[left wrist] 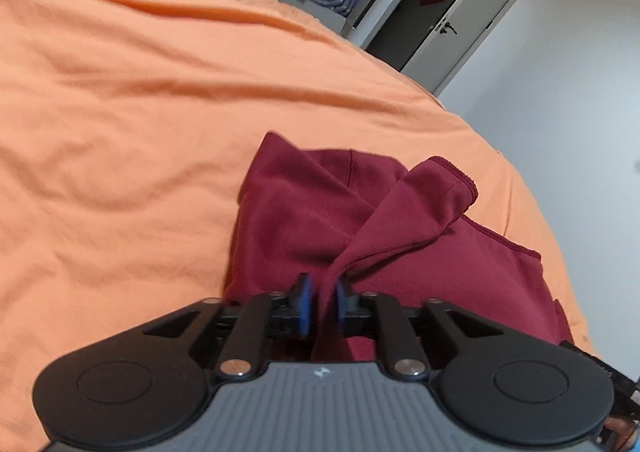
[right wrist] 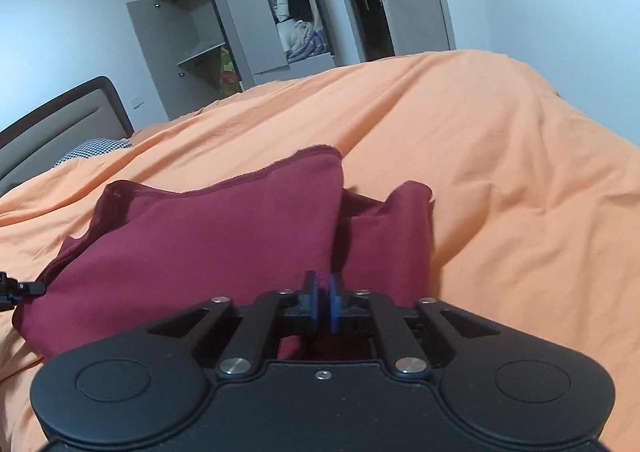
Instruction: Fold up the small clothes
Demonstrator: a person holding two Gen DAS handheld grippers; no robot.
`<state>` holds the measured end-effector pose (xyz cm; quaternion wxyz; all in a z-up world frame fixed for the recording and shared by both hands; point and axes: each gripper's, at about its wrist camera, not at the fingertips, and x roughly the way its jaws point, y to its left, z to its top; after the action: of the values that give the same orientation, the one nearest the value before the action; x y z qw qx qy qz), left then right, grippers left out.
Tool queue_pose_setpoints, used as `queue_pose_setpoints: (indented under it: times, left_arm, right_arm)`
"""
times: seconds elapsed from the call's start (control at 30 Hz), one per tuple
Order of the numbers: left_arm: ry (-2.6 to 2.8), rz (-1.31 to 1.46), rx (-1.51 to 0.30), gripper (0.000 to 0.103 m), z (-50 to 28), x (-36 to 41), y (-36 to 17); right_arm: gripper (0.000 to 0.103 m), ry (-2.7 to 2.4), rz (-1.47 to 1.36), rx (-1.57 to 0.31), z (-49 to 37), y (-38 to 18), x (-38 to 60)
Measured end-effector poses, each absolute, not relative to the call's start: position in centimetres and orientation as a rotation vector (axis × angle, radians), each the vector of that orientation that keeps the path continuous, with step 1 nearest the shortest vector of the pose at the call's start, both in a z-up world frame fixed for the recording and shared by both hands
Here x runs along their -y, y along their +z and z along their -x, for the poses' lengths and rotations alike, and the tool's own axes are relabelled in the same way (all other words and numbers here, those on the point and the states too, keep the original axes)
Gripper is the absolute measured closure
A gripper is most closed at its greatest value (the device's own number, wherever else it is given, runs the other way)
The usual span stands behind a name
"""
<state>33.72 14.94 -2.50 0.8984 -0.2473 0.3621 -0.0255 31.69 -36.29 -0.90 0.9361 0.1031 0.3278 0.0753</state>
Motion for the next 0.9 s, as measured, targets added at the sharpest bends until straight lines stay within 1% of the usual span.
queue_pose_setpoints:
  times: [0.03, 0.07, 0.13, 0.17, 0.2, 0.27, 0.3, 0.37, 0.5, 0.63, 0.7, 0.73, 0.77, 0.8, 0.83, 0.87, 0.9]
  left_arm:
    - [-0.043, 0.476, -0.734, 0.067, -33.5, -14.6, -2.1]
    - [-0.032, 0.429, -0.714, 0.047, -33.4, -14.0, -1.5]
    - [-0.011, 0.327, -0.662, 0.026, -33.0, -12.8, -0.5]
    - [-0.010, 0.271, -0.640, 0.025, -33.1, -12.0, 0.0]
    - [-0.015, 0.216, -0.630, 0.024, -33.5, -11.5, 0.4]
    - [-0.033, 0.121, -0.612, 0.020, -34.2, -9.9, 0.7]
    - [-0.043, 0.082, -0.605, 0.019, -34.6, -9.1, 0.8]
    - [-0.074, 0.002, -0.606, 0.019, -35.8, -7.4, 0.7]
    - [-0.118, -0.100, -0.609, 0.019, -38.4, -4.2, -0.1]
    - [-0.133, -0.116, -0.613, 0.020, -41.1, -2.1, -0.6]
    - [-0.122, -0.116, -0.619, 0.029, -42.4, -1.4, -0.7]
    - [-0.124, -0.112, -0.623, 0.049, -43.0, -1.1, -0.7]
    - [-0.131, -0.103, -0.629, 0.081, -43.7, -1.0, -0.8]
    - [-0.133, -0.087, -0.632, 0.095, -44.1, -1.1, -0.8]
    - [-0.118, -0.068, -0.625, 0.099, -44.3, -1.4, -0.7]
    - [-0.098, -0.047, -0.606, 0.099, -44.4, -1.8, -0.4]
    - [-0.081, -0.025, -0.581, 0.100, -44.2, -2.5, 0.1]
  right_arm:
    - [0.084, 0.156, -0.211, -0.664, -31.6, -0.8, 36.3]
    - [0.081, 0.159, -0.211, -0.657, -31.6, -0.8, 36.2]
    - [0.072, 0.167, -0.207, -0.651, -31.6, -0.6, 36.3]
    - [0.065, 0.170, -0.204, -0.650, -31.8, -0.6, 36.2]
    - [0.062, 0.173, -0.203, -0.650, -32.0, -0.7, 36.5]
    - [0.058, 0.174, -0.204, -0.653, -32.6, -0.8, 36.3]
    - [0.055, 0.174, -0.205, -0.655, -33.0, -0.8, 36.2]
    - [0.052, 0.177, -0.198, -0.653, -33.6, -0.8, 36.0]
    - [0.051, 0.176, -0.157, -0.645, -35.2, -1.0, 35.2]
    - [0.051, 0.169, -0.129, -0.637, -37.0, -1.2, 34.6]
    - [0.052, 0.159, -0.126, -0.637, -38.0, -1.4, 34.5]
    - [0.053, 0.153, -0.127, -0.640, -38.5, -1.5, 34.5]
    - [0.058, 0.146, -0.128, -0.646, -39.0, -1.6, 34.5]
    - [0.069, 0.138, -0.129, -0.653, -39.4, -1.8, 34.5]
    - [0.077, 0.138, -0.134, -0.655, -39.7, -1.9, 34.5]
    - [0.088, 0.138, -0.140, -0.652, -39.9, -1.9, 34.6]
    - [0.091, 0.138, -0.145, -0.641, -39.8, -1.7, 34.6]
